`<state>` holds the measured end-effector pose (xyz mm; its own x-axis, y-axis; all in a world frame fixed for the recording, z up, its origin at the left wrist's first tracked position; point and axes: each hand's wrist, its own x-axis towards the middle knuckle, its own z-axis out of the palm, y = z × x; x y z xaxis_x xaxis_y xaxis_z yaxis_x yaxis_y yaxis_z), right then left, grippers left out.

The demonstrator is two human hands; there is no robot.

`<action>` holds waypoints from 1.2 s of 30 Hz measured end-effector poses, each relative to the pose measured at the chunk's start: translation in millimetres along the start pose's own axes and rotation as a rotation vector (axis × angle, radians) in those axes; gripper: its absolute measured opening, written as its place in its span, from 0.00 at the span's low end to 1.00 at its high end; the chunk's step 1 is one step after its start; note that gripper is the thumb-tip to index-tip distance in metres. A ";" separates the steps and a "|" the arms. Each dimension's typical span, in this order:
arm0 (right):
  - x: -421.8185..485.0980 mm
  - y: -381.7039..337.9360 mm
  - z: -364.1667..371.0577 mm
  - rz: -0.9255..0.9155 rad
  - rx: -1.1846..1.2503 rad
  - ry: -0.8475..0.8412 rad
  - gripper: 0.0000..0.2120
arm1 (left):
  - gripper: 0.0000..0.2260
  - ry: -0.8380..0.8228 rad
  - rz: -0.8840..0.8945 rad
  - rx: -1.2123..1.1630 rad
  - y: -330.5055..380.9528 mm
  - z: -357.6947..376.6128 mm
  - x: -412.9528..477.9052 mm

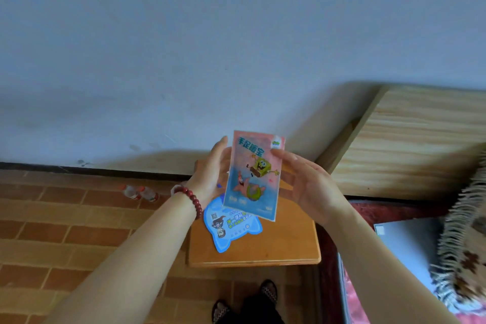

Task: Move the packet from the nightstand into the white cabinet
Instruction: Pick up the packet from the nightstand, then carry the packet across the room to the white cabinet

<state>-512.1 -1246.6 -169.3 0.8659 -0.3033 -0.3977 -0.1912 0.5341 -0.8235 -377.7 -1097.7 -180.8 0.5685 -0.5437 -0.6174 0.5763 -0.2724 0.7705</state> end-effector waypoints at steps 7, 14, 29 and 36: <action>-17.2 -24.3 16.2 -0.051 0.042 0.037 0.13 | 0.19 0.034 -0.014 -0.027 33.0 2.2 -45.4; -18.8 -28.3 52.7 -0.088 -0.034 -0.055 0.15 | 0.26 0.084 0.031 -0.086 46.0 -25.0 -87.6; -8.4 -63.5 122.0 -0.111 -0.301 -0.256 0.14 | 0.25 0.346 0.151 -0.227 53.7 -52.1 -141.3; 0.7 -70.8 134.2 -0.077 -0.378 -0.462 0.13 | 0.23 0.540 0.230 -0.353 40.7 -46.1 -167.1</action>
<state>-435.9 -1178.7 -57.0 0.9789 0.0893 -0.1840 -0.1976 0.1809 -0.9634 -422.2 -981.3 -53.5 0.8594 -0.0599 -0.5078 0.5111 0.1279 0.8500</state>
